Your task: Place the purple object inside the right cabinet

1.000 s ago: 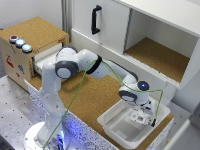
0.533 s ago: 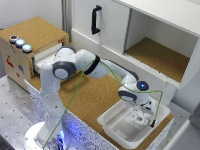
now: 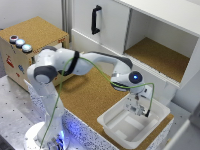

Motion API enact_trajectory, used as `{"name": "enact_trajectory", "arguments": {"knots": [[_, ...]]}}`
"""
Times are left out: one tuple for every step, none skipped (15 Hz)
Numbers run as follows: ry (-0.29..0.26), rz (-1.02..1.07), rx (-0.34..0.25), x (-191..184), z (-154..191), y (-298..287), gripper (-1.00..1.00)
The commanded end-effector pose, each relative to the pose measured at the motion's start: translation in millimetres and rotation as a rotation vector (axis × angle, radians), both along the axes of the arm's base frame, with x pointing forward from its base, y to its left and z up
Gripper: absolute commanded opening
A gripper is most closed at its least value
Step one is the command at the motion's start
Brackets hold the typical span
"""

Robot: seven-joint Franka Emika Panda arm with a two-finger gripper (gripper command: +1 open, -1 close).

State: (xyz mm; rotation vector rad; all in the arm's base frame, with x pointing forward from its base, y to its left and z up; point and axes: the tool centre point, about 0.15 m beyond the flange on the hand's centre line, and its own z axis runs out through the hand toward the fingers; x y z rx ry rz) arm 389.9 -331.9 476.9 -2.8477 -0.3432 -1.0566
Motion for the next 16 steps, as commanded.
{"name": "enact_trajectory", "arguments": {"knots": [[-0.036,-0.015,0.003,83,49,42,-1.0],[-0.033,-0.015,0.003,100,52,48,-1.0],[-0.032,-0.024,-0.006,116,53,53,-1.0],[-0.033,-0.044,-0.013,134,51,57,-1.0],[-0.035,-0.049,-0.011,147,49,60,-1.0],[-0.043,-0.054,-0.018,159,46,64,-1.0],[-0.038,-0.054,-0.029,170,44,67,-1.0],[-0.035,-0.059,-0.038,183,42,70,-1.0],[-0.035,-0.067,-0.039,196,39,72,-1.0],[-0.026,-0.065,-0.026,206,37,72,-1.0],[-0.018,-0.08,-0.016,218,35,70,-1.0],[-0.004,-0.078,-0.001,229,32,70,-1.0],[-0.01,-0.078,-0.029,239,30,73,-1.0],[-0.008,-0.08,-0.037,247,29,75,-1.0],[0.007,-0.084,-0.036,261,25,77,-1.0],[0.017,-0.088,-0.047,267,22,78,-1.0]]}}
